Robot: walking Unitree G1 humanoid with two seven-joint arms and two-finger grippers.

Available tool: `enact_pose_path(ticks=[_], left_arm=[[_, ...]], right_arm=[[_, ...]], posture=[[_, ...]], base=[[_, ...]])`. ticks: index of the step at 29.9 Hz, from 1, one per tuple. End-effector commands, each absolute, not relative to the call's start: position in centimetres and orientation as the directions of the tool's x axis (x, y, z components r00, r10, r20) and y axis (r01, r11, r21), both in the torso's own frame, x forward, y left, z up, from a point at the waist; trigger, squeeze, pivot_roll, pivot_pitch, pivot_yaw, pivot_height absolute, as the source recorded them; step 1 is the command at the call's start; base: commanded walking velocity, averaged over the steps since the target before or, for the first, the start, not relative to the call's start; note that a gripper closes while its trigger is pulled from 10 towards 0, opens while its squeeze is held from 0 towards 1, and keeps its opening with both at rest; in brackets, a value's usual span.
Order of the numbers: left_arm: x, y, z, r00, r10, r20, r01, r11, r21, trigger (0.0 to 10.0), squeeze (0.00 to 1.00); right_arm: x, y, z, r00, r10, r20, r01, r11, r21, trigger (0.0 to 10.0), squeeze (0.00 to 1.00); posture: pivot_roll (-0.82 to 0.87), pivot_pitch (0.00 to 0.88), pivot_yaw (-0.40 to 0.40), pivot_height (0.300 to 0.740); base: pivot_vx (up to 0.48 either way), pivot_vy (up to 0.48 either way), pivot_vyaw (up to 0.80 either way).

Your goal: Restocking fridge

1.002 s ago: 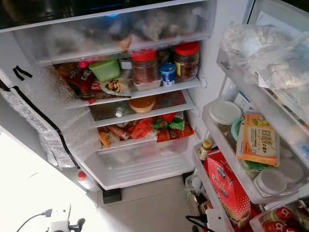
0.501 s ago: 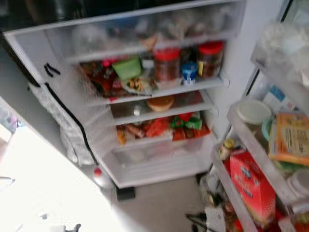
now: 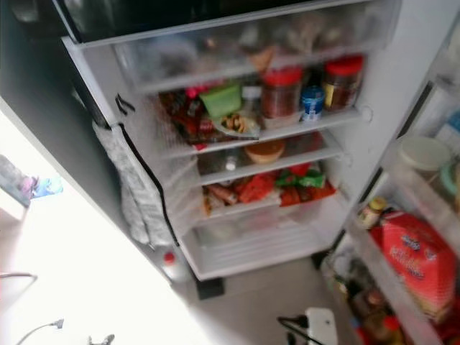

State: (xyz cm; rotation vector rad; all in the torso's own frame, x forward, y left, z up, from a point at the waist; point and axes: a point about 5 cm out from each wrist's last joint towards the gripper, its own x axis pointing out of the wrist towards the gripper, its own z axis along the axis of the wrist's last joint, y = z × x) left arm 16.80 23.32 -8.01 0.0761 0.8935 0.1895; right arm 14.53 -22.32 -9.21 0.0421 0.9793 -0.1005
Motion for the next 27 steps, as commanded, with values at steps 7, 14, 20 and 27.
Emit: enact_pose_path(ticks=[7, 14, 20, 27], left_arm=[[14.8, 24.7, -8.5, 0.565, 0.216, -0.797, -0.130, 0.976, 0.172, 10.0, 0.00], [14.6, 24.8, -8.6, 0.557, 0.216, -0.802, -0.126, 0.976, 0.175, 10.0, 0.00], [14.6, 24.8, -8.6, 0.551, 0.216, -0.806, -0.110, 0.976, 0.186, 10.0, 0.00], [15.6, 23.7, -8.5, 0.569, 0.194, -0.799, -0.103, 0.981, 0.165, 10.0, 0.00]], right_arm=[[14.5, -21.5, -9.4, 0.546, -0.059, -0.836, 0.103, 0.995, -0.003, 10.0, 0.00], [14.5, -21.5, -9.4, 0.547, -0.068, -0.834, 0.117, 0.993, -0.005, 10.0, 0.00], [14.4, -21.5, -9.5, 0.537, -0.070, -0.840, 0.119, 0.993, -0.007, 10.0, 0.00], [14.4, -21.5, -9.5, 0.537, -0.072, -0.841, 0.117, 0.993, -0.010, 10.0, 0.00]], posture=[[-0.09, 0.059, 0.088, 0.740], [-0.09, 0.050, 0.093, 0.740], [-0.09, 0.039, 0.094, 0.740], [-0.09, 0.038, 0.094, 0.740]], base=[[0.000, 0.393, 0.00], [0.000, 0.374, 0.00], [0.000, 0.082, -0.51], [0.000, 0.000, -0.75]])
